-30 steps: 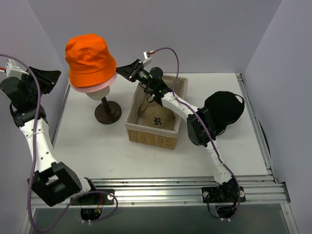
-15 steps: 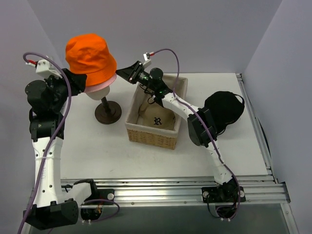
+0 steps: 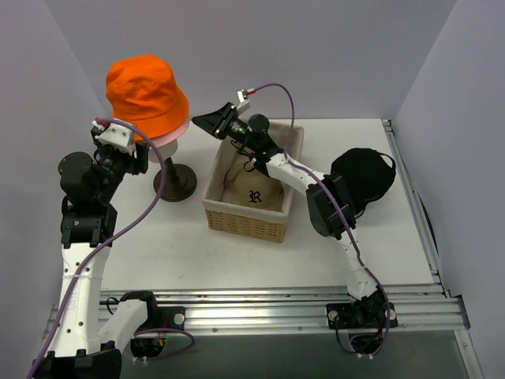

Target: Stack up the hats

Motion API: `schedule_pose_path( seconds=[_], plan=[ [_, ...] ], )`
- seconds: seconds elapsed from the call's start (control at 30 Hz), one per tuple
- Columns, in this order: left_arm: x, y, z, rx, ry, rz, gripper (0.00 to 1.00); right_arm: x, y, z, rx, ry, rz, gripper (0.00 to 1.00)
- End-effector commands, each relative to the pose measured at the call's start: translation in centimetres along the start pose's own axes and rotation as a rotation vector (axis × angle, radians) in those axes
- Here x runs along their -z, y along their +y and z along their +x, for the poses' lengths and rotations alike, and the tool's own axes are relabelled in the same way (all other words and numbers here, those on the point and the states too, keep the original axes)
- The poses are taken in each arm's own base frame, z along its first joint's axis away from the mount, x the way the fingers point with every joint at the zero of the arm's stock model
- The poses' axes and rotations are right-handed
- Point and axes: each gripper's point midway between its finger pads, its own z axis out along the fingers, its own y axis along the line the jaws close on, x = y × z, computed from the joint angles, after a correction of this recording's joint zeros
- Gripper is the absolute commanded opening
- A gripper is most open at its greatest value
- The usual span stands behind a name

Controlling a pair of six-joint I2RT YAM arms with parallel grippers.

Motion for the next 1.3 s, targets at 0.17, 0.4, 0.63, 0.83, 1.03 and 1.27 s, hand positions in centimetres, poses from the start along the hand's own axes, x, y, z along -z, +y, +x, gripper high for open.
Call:
schedule_pose_path(
  seconds=[0.17,0.4,0.63,0.83,1.03,1.27],
  plan=[
    [-1.0,-0.1,-2.1,-0.273,-0.153,0.015,0.65,1.5,7.6,-3.1,0.067,-0.043,-0.187,0.18],
    [-1.8,0.3,-1.7,-0.329,-0.159,0.0,0.64,2.3,7.1,-3.9,0.046,-0.052,-0.198,0.18],
    [-2.6,0.1,-1.0,-0.353,-0.154,0.018,0.57,2.8,6.5,-4.2,0.036,-0.058,-0.204,0.18],
    [-2.1,-0.2,-0.3,-0.37,-0.144,0.031,0.55,3.2,6.6,-4.7,0.026,-0.065,-0.216,0.18],
    [-1.8,-0.4,-0.1,-0.382,-0.137,0.041,0.6,3.5,6.6,-4.7,0.028,-0.061,-0.216,0.18],
    [-1.7,-0.2,-0.1,-0.397,-0.133,0.028,0.61,3.8,6.7,-4.9,0.025,-0.062,-0.224,0.18]
  ],
)
